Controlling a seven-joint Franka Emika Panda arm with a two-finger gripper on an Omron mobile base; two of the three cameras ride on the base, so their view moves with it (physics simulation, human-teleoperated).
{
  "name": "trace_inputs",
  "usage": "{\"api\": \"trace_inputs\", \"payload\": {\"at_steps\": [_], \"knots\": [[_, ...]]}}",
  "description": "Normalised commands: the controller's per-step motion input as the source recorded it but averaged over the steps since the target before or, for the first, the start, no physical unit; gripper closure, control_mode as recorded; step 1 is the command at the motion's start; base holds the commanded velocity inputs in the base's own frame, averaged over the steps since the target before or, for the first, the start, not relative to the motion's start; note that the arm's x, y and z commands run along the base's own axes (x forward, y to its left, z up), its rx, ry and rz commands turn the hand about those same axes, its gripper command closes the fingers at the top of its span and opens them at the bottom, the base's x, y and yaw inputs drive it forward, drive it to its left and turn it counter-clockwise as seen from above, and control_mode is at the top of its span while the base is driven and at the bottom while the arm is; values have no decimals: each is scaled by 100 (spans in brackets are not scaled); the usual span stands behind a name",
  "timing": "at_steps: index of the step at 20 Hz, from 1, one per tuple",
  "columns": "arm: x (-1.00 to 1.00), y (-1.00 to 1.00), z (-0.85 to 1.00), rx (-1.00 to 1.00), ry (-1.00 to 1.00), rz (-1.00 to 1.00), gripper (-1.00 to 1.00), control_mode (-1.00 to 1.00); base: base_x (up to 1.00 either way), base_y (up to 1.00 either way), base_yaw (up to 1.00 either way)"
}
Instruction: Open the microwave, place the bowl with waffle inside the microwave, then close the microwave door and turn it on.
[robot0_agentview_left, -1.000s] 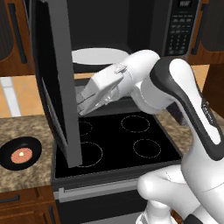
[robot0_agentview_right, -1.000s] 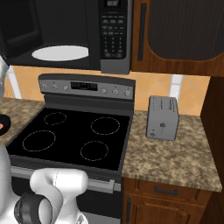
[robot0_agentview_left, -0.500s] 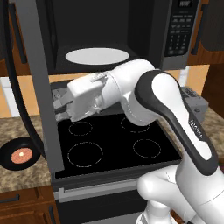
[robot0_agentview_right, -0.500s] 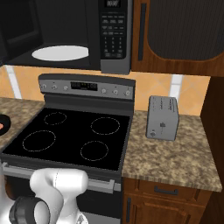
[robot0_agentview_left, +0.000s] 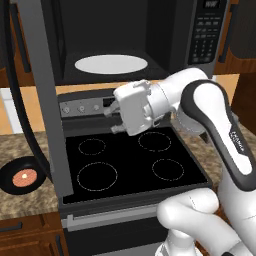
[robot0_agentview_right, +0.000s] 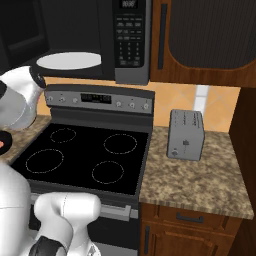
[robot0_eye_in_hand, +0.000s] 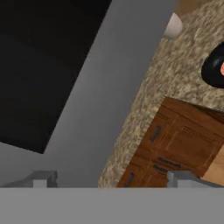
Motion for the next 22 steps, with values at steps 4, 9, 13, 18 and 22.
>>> {"api": "trace_inputs", "payload": {"at_steps": [4,9,13,18,22], "knots": [[99,-45,-100,-44,0,-23,-100,-100,0,0,0],[85,1,-98,-61,0,-15,-100,-100,0,0,0],[68,10,-58,-41,1,-5,-100,-100,0,0,0],[18,11,-35,-29,6,0,-100,-100,0,0,0],[31,67,-57,-12,5,0,-100,-100,0,0,0]]}}
